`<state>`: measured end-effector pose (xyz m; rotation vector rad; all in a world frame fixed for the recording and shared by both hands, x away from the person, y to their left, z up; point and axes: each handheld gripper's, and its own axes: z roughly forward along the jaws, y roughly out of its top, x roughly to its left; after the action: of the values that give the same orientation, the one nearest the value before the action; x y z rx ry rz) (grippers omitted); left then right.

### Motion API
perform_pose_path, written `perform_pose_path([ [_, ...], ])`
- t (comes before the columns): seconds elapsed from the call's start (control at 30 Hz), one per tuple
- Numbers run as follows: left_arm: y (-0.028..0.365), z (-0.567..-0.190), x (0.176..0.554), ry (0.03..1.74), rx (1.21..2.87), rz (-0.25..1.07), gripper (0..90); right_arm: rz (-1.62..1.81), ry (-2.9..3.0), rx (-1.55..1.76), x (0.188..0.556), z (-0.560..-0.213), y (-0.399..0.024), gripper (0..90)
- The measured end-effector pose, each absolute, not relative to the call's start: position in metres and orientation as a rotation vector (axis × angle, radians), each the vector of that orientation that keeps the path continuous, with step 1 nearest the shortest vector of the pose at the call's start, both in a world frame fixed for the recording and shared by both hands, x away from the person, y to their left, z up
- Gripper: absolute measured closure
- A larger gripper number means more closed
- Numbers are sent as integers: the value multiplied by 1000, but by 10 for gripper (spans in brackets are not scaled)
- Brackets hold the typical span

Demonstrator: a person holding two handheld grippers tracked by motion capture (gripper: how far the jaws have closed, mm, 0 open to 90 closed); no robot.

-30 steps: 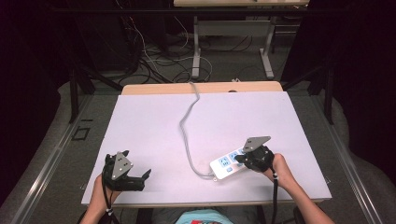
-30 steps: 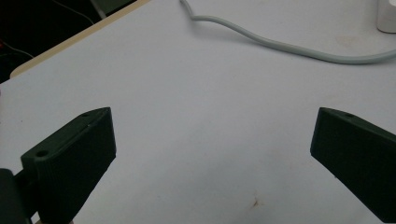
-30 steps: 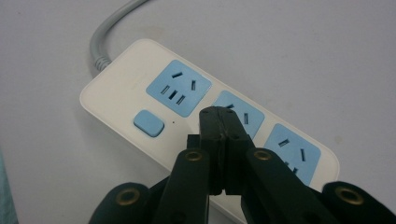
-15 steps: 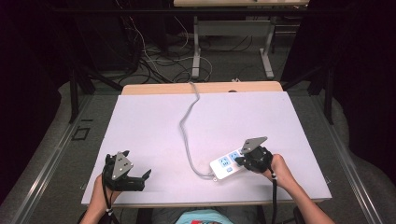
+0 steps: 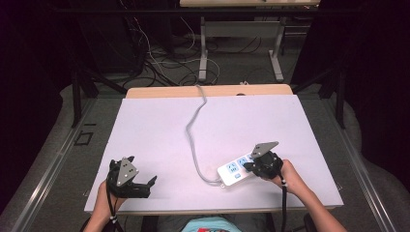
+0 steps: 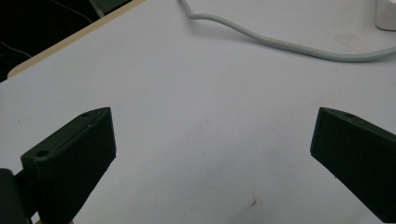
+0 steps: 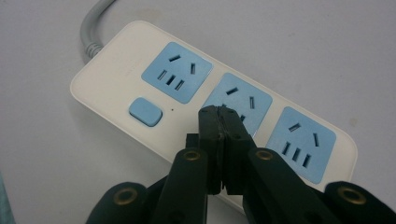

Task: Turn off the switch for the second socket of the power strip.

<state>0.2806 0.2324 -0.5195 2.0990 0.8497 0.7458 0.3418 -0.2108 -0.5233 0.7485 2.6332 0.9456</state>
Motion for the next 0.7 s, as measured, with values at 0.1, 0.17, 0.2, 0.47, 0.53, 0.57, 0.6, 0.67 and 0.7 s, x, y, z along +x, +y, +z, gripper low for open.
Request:
perform_pose_path([
  [0.1, 232, -520, 280, 853, 2096, 741, 0, 949, 2630, 765, 341, -524, -211, 900],
  [0.17, 232, -520, 280, 853, 2095, 741, 0, 945, 2636, 769, 341, -523, -211, 900],
  [0.2, 232, -520, 280, 852, 2095, 741, 0, 947, 2637, 763, 342, -523, -211, 900],
  [0.47, 232, -520, 280, 854, 2093, 742, 0, 957, 2622, 773, 342, -524, -211, 900],
  [0.53, 232, -520, 280, 856, 2091, 743, 0, 956, 2624, 791, 342, -524, -211, 900],
  [0.57, 232, -520, 280, 855, 2092, 742, 0, 955, 2626, 802, 341, -524, -211, 900],
  [0.6, 232, -520, 280, 852, 2094, 742, 0, 955, 2631, 803, 341, -524, -211, 900],
  [0.67, 232, -520, 280, 853, 2094, 741, 0, 954, 2635, 803, 342, -524, -212, 900],
  [0.7, 232, -520, 280, 853, 2094, 741, 0, 954, 2636, 802, 342, -524, -212, 900],
])
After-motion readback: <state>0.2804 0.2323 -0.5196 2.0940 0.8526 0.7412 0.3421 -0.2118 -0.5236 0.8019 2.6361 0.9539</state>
